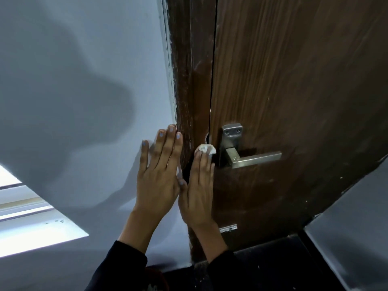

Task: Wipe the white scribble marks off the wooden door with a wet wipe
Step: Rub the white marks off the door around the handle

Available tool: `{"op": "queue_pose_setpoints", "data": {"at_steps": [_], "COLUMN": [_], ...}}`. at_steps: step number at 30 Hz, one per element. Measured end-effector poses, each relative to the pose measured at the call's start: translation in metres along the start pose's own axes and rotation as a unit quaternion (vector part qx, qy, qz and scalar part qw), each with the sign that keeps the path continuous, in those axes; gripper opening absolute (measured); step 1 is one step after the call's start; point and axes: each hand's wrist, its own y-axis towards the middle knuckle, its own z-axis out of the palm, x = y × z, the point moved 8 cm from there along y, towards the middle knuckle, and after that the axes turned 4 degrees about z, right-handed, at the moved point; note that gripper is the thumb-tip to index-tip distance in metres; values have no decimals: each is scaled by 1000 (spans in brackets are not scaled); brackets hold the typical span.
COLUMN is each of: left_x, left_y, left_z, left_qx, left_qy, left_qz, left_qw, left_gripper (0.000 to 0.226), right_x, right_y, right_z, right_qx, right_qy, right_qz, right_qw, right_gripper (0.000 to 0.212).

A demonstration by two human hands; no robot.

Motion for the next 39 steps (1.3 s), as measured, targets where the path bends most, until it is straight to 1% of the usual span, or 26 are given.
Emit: {"op": "queue_pose_setpoints", "data": {"at_steps": [1,3,4,6,7,9,11,14,17,19,22,24,25,29,30,32,34,36,38,39], "left_x": [-1,-2,-1,-1,-1,-1,-2,-1,-1,-1,-2,-2,-2,-2,-2,-2,-4,-8,-13,-14], "left_y": [0,-1,-1,-1,-1,-2,-2,-1,0,-1,-3,-5,-4,-3,-3,-3,-3,-4,-3,-2], "left_z": [1,-2,-3,-3,-3,-2,-2,-3,1,3,7,9,10,11,12,14,16,18,21,22], "left_qx": [5,-3,-9,-11,-14,-16,-19,-25,-14,-14,-23,-29,-31,-33,-31,-29,-30,-37,-42,-46], "left_qy": [-3,-20,-26,-17,-7,1,2,-14,1,4,11,20,22,26,28,24,13,-1,-13,-17], "left_qz": [-5,-12,-15,-11,-8,-7,-4,0,4,-1,-4,-1,-1,-4,-9,-21,-33,-47,-67,-77], "left_qw": [1000,1000,1000,1000,1000,1000,1000,1000,1000,1000,1000,999,999,999,999,999,999,998,997,996], "left_gripper": [66,56,55,60,68,75,74,63,74,74,79,82,82,79,78,76,74,75,81,84], "right_x": [-1,-9,-17,-39,-49,-58,-53,-22,-1,-4,-32,-60,-76,-135,-147,-164,-173,-172,-156,-145], "right_y": [4,-4,-15,-42,-55,-69,-61,-22,10,9,-24,-39,-37,-1,13,41,61,63,51,42], "right_z": [-1,5,11,25,32,39,36,12,-3,-1,14,16,11,-40,-58,-97,-124,-127,-112,-101], "right_qx": [-4,5,15,44,59,69,56,7,-27,-17,38,63,62,-20,-49,-120,-176,-196,-177,-156], "right_qy": [-4,-6,-4,9,16,18,15,-10,-48,-59,-71,-96,-105,-92,-80,-51,-7,39,52,47], "right_qz": [-4,-4,4,52,81,116,105,27,-22,-29,-29,0,28,158,176,189,211,232,217,194], "right_qw": [1000,1000,1000,998,995,991,993,1000,998,998,996,993,992,983,980,973,961,952,958,967], "right_gripper": [67,66,66,67,68,71,71,65,62,61,60,61,63,76,75,63,58,57,58,57]}}
